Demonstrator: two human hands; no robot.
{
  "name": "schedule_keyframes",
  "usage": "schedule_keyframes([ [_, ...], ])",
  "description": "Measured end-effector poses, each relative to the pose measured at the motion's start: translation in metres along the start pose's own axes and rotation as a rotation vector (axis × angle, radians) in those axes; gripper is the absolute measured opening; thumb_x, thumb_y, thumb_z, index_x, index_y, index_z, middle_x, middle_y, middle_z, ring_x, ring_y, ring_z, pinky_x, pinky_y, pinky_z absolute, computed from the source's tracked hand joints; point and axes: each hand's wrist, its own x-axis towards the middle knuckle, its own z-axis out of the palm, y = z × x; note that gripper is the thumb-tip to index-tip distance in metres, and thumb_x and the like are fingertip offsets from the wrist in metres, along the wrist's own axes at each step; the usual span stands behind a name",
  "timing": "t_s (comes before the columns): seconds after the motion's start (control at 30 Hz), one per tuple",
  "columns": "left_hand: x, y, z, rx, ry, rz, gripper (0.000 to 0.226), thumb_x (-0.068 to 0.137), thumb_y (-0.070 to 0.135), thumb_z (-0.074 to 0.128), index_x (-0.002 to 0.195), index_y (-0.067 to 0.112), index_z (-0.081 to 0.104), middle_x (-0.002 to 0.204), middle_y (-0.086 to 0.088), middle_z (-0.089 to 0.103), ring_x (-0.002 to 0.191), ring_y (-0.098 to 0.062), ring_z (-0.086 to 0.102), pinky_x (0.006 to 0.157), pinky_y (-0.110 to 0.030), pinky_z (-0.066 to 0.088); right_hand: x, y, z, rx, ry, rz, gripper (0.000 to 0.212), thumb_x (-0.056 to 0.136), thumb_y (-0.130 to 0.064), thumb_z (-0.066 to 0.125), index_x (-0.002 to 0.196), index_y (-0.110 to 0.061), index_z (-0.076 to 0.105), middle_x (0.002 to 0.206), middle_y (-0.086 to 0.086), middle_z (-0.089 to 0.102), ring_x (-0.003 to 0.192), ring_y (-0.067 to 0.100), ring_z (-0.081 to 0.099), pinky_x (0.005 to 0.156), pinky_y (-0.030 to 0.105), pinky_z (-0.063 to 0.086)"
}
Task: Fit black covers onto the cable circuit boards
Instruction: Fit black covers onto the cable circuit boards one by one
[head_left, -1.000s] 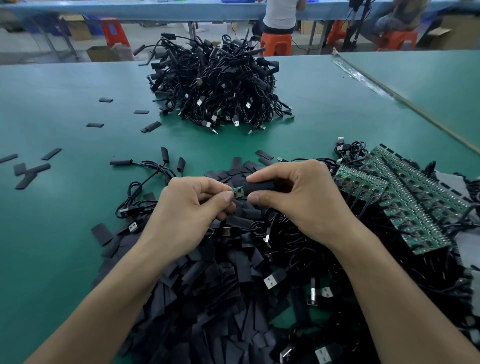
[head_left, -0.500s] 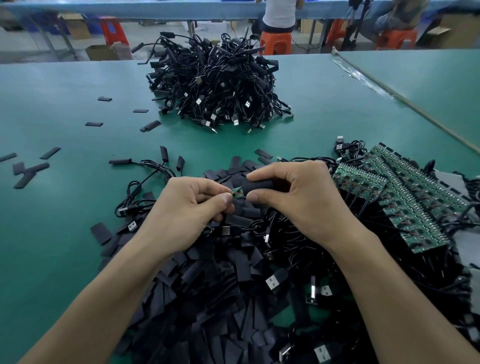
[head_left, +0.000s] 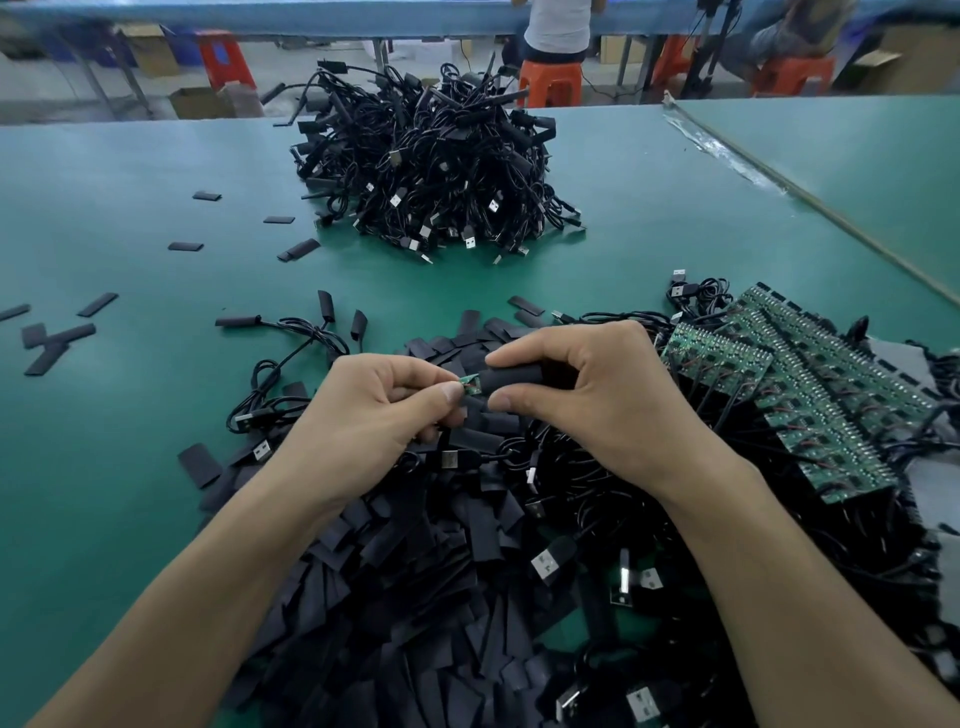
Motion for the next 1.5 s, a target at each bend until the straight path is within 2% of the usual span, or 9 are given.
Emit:
schedule_keyframes([
  [0.3, 0.0002, 0.0010, -0.0003, 0.001, -0.007, -0.020, 0.015, 0.091, 0.013, 0.068, 0.079, 0.014, 0.076, 0.065, 0.000, 0.072, 0.052, -0.001, 0.056, 0.052, -0.010, 0.046, -0.0004, 0.0006, 0.0018, -0.025, -0.010, -0.009, 0.024, 0.076, -0.016, 0.085, 0.099, -0.018, 0.079, 0.090, -0.012, 0.075, 0.088, -0.003, 0.068, 0.082, 0.016, 0.053],
  [0.57, 0.0002, 0.0020, -0.0040, 0.025, -0.086, -0.011, 0.013, 0.088, 0.016, 0.071, 0.077, 0.015, 0.077, 0.067, -0.001, 0.072, 0.055, -0.002, 0.057, 0.054, -0.010, 0.046, 0.0004, -0.0005, 0.0004, 0.008, -0.061, -0.054, 0.025, 0.075, -0.012, 0.085, 0.099, -0.015, 0.078, 0.089, -0.009, 0.075, 0.087, -0.001, 0.068, 0.079, 0.010, 0.049],
  [0.67, -0.0008, 0.0019, -0.0031, 0.041, -0.103, -0.006, 0.011, 0.089, 0.017, 0.071, 0.082, 0.024, 0.077, 0.069, -0.001, 0.073, 0.058, -0.004, 0.058, 0.057, -0.012, 0.048, 0.0002, -0.0008, 0.0014, 0.013, -0.079, -0.056, 0.023, 0.075, -0.013, 0.084, 0.097, -0.016, 0.079, 0.088, -0.009, 0.075, 0.085, 0.000, 0.068, 0.079, 0.013, 0.050],
  [0.8, -0.0021, 0.0037, -0.0027, 0.029, -0.093, 0.004, 0.013, 0.089, 0.015, 0.071, 0.079, 0.019, 0.078, 0.073, -0.004, 0.075, 0.057, -0.003, 0.058, 0.056, -0.011, 0.047, 0.0002, -0.0009, 0.0022, 0.011, -0.069, -0.065, 0.022, 0.076, -0.014, 0.084, 0.097, -0.017, 0.079, 0.088, -0.008, 0.075, 0.085, 0.002, 0.069, 0.079, 0.018, 0.053],
  [1.0, -0.0039, 0.0055, 0.0003, -0.006, -0.098, 0.016, 0.014, 0.089, 0.008, 0.070, 0.081, 0.017, 0.078, 0.078, -0.005, 0.077, 0.061, -0.004, 0.064, 0.063, -0.013, 0.053, 0.0006, -0.0024, 0.0022, 0.005, -0.052, -0.045, 0.024, 0.074, -0.014, 0.085, 0.096, -0.020, 0.080, 0.086, -0.006, 0.075, 0.083, 0.006, 0.069, 0.079, 0.031, 0.054],
  [1.1, -0.0034, 0.0033, 0.0004, 0.058, -0.081, 0.026, 0.012, 0.088, 0.020, 0.072, 0.081, 0.026, 0.079, 0.077, -0.004, 0.077, 0.066, -0.008, 0.067, 0.066, -0.019, 0.053, 0.0005, -0.0019, 0.0021, 0.004, -0.061, -0.040, 0.023, 0.074, -0.014, 0.085, 0.096, -0.018, 0.080, 0.087, -0.007, 0.075, 0.084, 0.004, 0.069, 0.080, 0.027, 0.054],
  [1.23, -0.0027, 0.0012, 0.0017, 0.105, -0.058, 0.063, 0.013, 0.088, 0.022, 0.072, 0.082, 0.032, 0.078, 0.074, -0.002, 0.076, 0.064, -0.011, 0.065, 0.066, -0.024, 0.053, 0.0008, 0.0000, 0.0028, 0.014, -0.085, -0.018, 0.023, 0.075, -0.013, 0.085, 0.096, -0.018, 0.080, 0.087, -0.009, 0.075, 0.084, 0.002, 0.068, 0.079, 0.018, 0.053],
  [1.4, -0.0031, 0.0012, 0.0043, 0.099, -0.029, 0.062, 0.018, 0.090, 0.017, 0.071, 0.074, 0.022, 0.078, 0.070, -0.003, 0.075, 0.056, -0.004, 0.059, 0.057, -0.014, 0.048, -0.0002, 0.0008, 0.0036, 0.009, -0.068, 0.000, 0.026, 0.076, -0.018, 0.085, 0.100, -0.023, 0.078, 0.088, -0.012, 0.075, 0.086, -0.002, 0.067, 0.081, 0.018, 0.052],
  [1.5, -0.0022, 0.0025, 0.0047, 0.030, 0.019, 0.037, 0.016, 0.091, 0.015, 0.069, 0.077, 0.017, 0.076, 0.069, -0.002, 0.074, 0.053, -0.004, 0.057, 0.053, -0.012, 0.047, 0.0002, 0.0022, 0.0040, 0.008, 0.055, 0.026, 0.036, 0.075, -0.026, 0.086, 0.108, -0.028, 0.074, 0.081, -0.010, 0.071, 0.072, -0.002, 0.063, 0.072, 0.017, 0.051],
])
